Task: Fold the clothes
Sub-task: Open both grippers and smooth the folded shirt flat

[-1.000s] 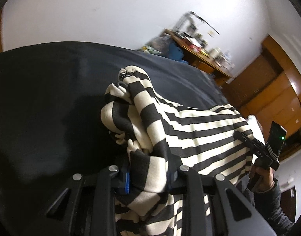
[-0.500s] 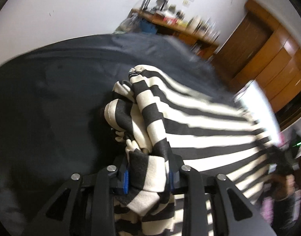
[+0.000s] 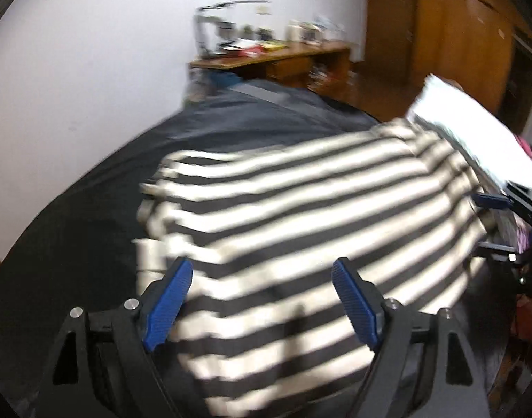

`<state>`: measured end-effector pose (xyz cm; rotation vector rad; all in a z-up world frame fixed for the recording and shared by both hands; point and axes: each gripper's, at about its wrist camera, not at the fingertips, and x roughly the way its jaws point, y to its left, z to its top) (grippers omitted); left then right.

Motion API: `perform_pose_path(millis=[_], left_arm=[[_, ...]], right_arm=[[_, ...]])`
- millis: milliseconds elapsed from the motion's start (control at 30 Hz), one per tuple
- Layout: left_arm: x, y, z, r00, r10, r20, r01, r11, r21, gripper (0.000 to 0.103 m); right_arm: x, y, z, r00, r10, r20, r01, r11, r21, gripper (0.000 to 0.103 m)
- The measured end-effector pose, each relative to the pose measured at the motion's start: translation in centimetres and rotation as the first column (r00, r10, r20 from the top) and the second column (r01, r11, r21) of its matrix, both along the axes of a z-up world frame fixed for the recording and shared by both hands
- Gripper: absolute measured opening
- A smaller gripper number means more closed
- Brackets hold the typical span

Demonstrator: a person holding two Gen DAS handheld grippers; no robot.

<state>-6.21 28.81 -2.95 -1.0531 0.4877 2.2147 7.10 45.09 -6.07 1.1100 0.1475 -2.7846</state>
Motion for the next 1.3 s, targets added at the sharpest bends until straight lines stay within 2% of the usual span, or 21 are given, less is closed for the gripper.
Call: perform_pose_path(millis=[100, 167, 367, 433, 467, 533, 567, 700, 933, 1000, 1067, 1133, 1200, 1300], left_arm=[[-0.7, 0.5, -2.6, 0.997, 0.016, 0.079, -0.014, 1.000, -0.022, 0.085], [-1.3, -0.2, -3.9, 0.992, 0.034, 0.125, -0.033, 0.999, -0.013, 0.086], [-1.3, -0.7, -3.5, 0.991, 0.051, 0.123, -0.050, 0.999, -0.017, 0.087], [-0.9, -0.6, -3.5, 0.989, 0.088, 0.122, -0.086, 0.996, -0.025, 0.088], [-0.6, -0.5, -3.6, 0.986, 0.113, 0.121, -0.111, 0.993, -0.028, 0.094], [-0.4, -0.3, -3.9, 0.982, 0.139, 0.125, -0.137, 0.990, -0.024, 0.103], [-0.2, 0.0, -4.1, 0.981, 0.149, 0.121, -0.148, 0.989, -0.021, 0.103], [0.2, 0.5, -4.6, 0.975, 0.189, 0.116, -0.189, 0.982, -0.010, 0.103], [0.6, 0.4, -5.0, 0.972, 0.211, 0.105, -0.212, 0.977, 0.005, 0.103], [0.8, 0.0, -4.8, 0.965, 0.236, 0.116, -0.239, 0.971, 0.014, 0.103], [1.4, -0.5, -4.1, 0.957, 0.264, 0.117, -0.270, 0.962, 0.039, 0.103], [2.2, -1.0, -3.2, 0.952, 0.285, 0.109, -0.293, 0.954, 0.059, 0.103], [3.2, -1.4, -1.8, 0.953, 0.294, 0.079, -0.299, 0.951, 0.076, 0.103], [4.5, -1.6, -0.1, 0.955, 0.293, 0.037, -0.296, 0.951, 0.094, 0.103]], right_arm=[[-0.7, 0.3, -1.8, 0.995, -0.019, 0.098, 0.018, 1.000, 0.010, 0.071], [-0.5, 0.6, -2.0, 0.995, -0.035, 0.097, 0.036, 0.999, -0.009, 0.072], [-0.3, 0.4, -1.7, 0.988, -0.096, 0.122, 0.097, 0.995, -0.003, 0.074], [0.3, 0.9, -0.3, 0.986, -0.135, 0.095, 0.141, 0.988, -0.060, 0.074], [0.7, 1.1, 0.5, 0.986, -0.153, 0.071, 0.159, 0.983, -0.090, 0.074], [1.1, 1.4, 1.5, 0.981, -0.192, 0.034, 0.195, 0.972, -0.131, 0.083], [0.9, 1.5, 1.4, 0.977, -0.210, 0.043, 0.214, 0.968, -0.132, 0.085], [-0.4, 1.4, -0.8, 0.955, -0.260, 0.143, 0.277, 0.954, -0.113, 0.085], [-0.2, -0.5, -1.2, 0.929, -0.352, 0.114, 0.354, 0.935, 0.002, 0.085], [0.1, -1.0, -0.1, 0.926, -0.369, 0.075, 0.369, 0.929, 0.016, 0.085], [1.3, -1.4, 2.2, 0.922, -0.385, -0.035, 0.385, 0.923, -0.006, 0.085], [2.7, -1.8, 4.4, 0.895, -0.419, -0.151, 0.421, 0.907, -0.018, 0.085], [3.7, -2.0, 5.8, 0.865, -0.446, -0.231, 0.451, 0.892, -0.036, 0.085], [3.9, -2.0, 5.8, 0.867, -0.446, -0.223, 0.441, 0.894, -0.074, 0.085]])
